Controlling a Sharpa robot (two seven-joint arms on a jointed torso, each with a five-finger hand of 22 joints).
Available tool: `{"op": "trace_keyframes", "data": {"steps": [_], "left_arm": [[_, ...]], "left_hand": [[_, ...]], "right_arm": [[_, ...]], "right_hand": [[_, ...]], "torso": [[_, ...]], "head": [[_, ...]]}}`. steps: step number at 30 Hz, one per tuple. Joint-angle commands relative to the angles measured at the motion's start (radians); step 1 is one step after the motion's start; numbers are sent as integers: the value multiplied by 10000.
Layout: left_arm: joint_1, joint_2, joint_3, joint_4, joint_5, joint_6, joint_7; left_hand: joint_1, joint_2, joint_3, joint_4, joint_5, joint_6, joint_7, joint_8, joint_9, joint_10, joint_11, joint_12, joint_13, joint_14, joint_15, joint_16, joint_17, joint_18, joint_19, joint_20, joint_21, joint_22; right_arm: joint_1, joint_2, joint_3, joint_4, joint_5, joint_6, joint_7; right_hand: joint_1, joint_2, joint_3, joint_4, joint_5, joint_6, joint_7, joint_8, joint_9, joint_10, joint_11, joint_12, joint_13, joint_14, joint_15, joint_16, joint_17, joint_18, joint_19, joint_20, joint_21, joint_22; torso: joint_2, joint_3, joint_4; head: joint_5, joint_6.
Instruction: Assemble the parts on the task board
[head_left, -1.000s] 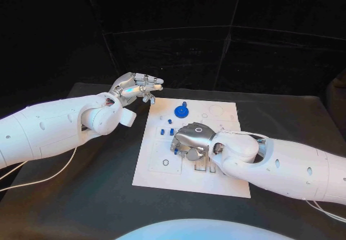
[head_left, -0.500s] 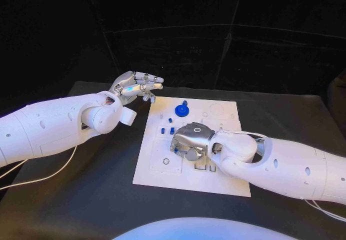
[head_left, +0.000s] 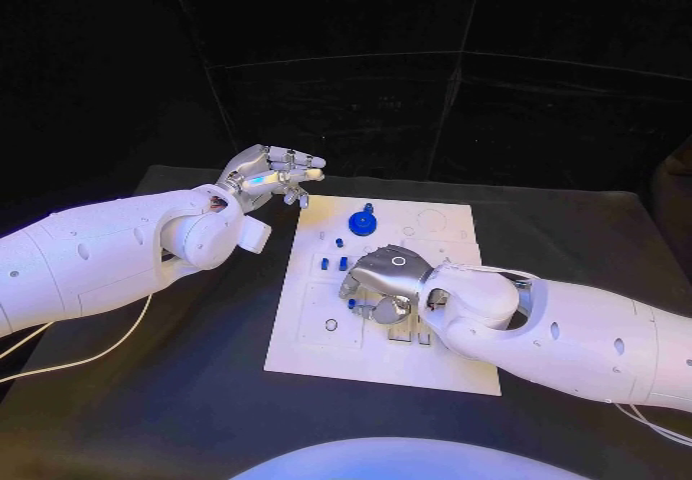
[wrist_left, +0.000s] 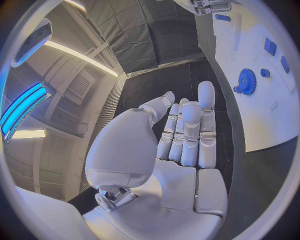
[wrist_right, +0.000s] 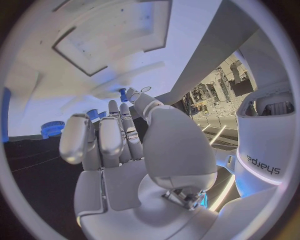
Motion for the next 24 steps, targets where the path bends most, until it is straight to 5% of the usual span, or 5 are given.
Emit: {"op": "trace_keyframes", "data": {"steps": [1, 8, 15, 20, 24], "left_arm": [[16, 4, 7, -29, 38, 136, 5], [15, 37, 6, -109, 38, 182, -12], [15, 38, 2, -102, 38, 220, -26], [15, 25, -1, -76, 38, 235, -26], [14, 32, -3, -85, 38, 245, -23]], "left_hand": [[10, 47, -60, -17, 57, -11, 28, 45, -14, -76, 18, 65, 16, -42, 13, -33, -12, 137, -39, 13, -50, -9], [10, 47, -60, -17, 57, -11, 28, 45, -14, -76, 18, 65, 16, -42, 13, -33, -12, 137, -39, 13, -50, -9], [10, 47, -60, -17, 57, -11, 28, 45, -14, -76, 18, 65, 16, -42, 13, -33, -12, 137, -39, 13, -50, -9], [18, 50, -60, -23, 57, -15, 29, 49, -14, -85, 19, 77, 18, -40, 13, -28, -14, 138, -34, 13, -54, -14], [18, 50, -60, -23, 57, -15, 29, 49, -14, -85, 19, 77, 18, -40, 13, -28, -14, 138, -34, 13, -54, -14]], "right_arm": [[12, -112, 3, 131, 227, -1394, 300], [17, -737, 11, 622, 723, -1882, 401], [306, -1983, 92, 1197, 1812, -614, -224], [526, -2616, 175, 1251, 1952, -125, -517], [618, -2887, 201, 1216, 1735, 64, -665]], "right_hand": [[-56, 61, -65, 27, 79, -71, -15, 20, 28, 20, 3, 158, 40, 136, 77, -61, -25, -31, 2, 13, 1, 84], [-53, 72, -81, 36, 104, -83, -30, 21, 31, 50, -8, 215, 48, 138, 72, -51, -17, -33, 19, 10, 16, 104], [-211, -48, -339, 137, 100, -248, -101, 0, 22, -165, -39, 257, 24, 115, 54, -99, -126, -11, -10, -3, -52, -1], [-281, -186, -1245, 299, 196, -765, -217, 11, 25, -896, -9, 343, 29, 28, 89, -327, -515, 114, -303, 12, -542, -686], [-86, -88, -2087, 461, 208, -1114, -396, 23, 33, -1334, 84, 506, 43, -6, 145, -460, -749, 147, -350, 80, -720, -907]], "torso": [[-8, 5, -11], [-28, -4, -18], [-23, -10, -5], [-5, -8, -8], [-3, 6, -13]], "head": [[-36, 37], [-116, 115], [-251, 241], [-366, 358], [-392, 398]]}}
